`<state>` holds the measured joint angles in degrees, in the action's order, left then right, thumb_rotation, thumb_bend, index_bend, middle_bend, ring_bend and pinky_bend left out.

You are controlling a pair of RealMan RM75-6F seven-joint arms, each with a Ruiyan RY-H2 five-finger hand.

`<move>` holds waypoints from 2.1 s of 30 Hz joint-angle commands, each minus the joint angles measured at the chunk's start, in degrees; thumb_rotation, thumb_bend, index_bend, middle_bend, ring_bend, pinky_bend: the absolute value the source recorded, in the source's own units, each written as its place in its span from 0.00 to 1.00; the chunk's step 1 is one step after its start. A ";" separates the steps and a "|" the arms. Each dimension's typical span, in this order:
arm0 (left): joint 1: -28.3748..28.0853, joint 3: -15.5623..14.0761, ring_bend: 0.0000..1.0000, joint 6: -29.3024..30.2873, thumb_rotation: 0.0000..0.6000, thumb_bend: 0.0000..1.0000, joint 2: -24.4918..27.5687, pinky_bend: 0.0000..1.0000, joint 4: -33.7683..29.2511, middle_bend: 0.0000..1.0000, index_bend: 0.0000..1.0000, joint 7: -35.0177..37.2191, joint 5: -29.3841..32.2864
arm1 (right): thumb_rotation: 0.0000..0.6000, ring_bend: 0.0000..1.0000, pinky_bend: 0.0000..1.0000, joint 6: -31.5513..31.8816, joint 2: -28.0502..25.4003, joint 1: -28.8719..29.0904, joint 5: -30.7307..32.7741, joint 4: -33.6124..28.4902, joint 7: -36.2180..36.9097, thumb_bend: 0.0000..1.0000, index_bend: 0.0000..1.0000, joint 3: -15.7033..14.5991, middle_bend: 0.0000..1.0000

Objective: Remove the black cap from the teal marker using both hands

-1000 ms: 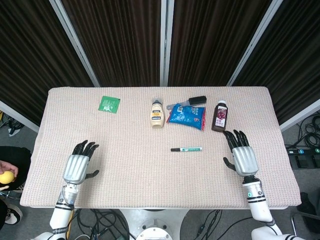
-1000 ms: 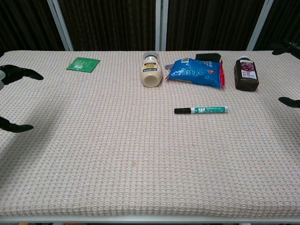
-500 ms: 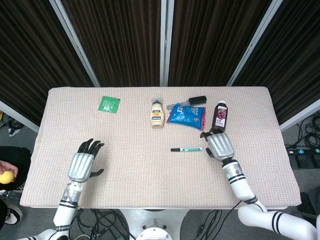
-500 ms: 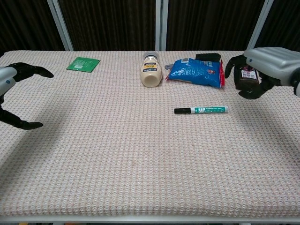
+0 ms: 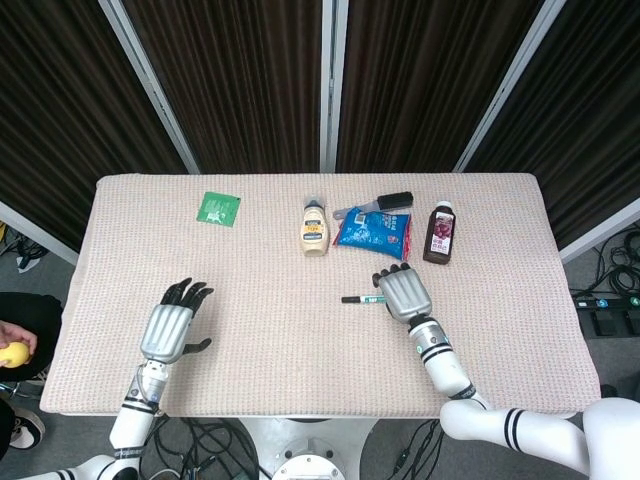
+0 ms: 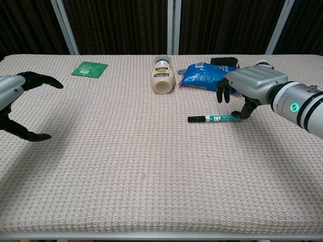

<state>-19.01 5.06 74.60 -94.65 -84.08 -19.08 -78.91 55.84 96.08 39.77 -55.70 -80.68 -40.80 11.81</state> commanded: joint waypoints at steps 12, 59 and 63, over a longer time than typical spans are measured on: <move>-0.24 -0.29 0.07 -0.79 1.00 0.02 -0.35 0.15 0.78 0.16 0.21 0.55 0.49 | 1.00 0.28 0.26 3.02 5.16 -0.49 0.86 6.79 2.40 0.25 0.47 -1.22 0.44; -0.54 -0.83 0.07 -2.04 1.00 0.02 -0.07 0.15 0.67 0.16 0.21 0.82 1.44 | 1.00 0.28 0.28 3.72 8.48 0.26 2.77 10.73 0.80 0.28 0.55 -1.11 0.51; -0.66 -0.66 0.07 -2.32 1.00 0.02 -0.17 0.15 0.90 0.16 0.21 1.12 1.71 | 1.00 0.29 0.29 4.76 8.15 0.03 2.00 10.16 1.37 0.28 0.58 -0.82 0.54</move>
<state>-19.65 4.37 72.32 -94.80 -83.21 -17.99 -77.23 60.36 104.34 39.89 -53.49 -70.34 -39.61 10.90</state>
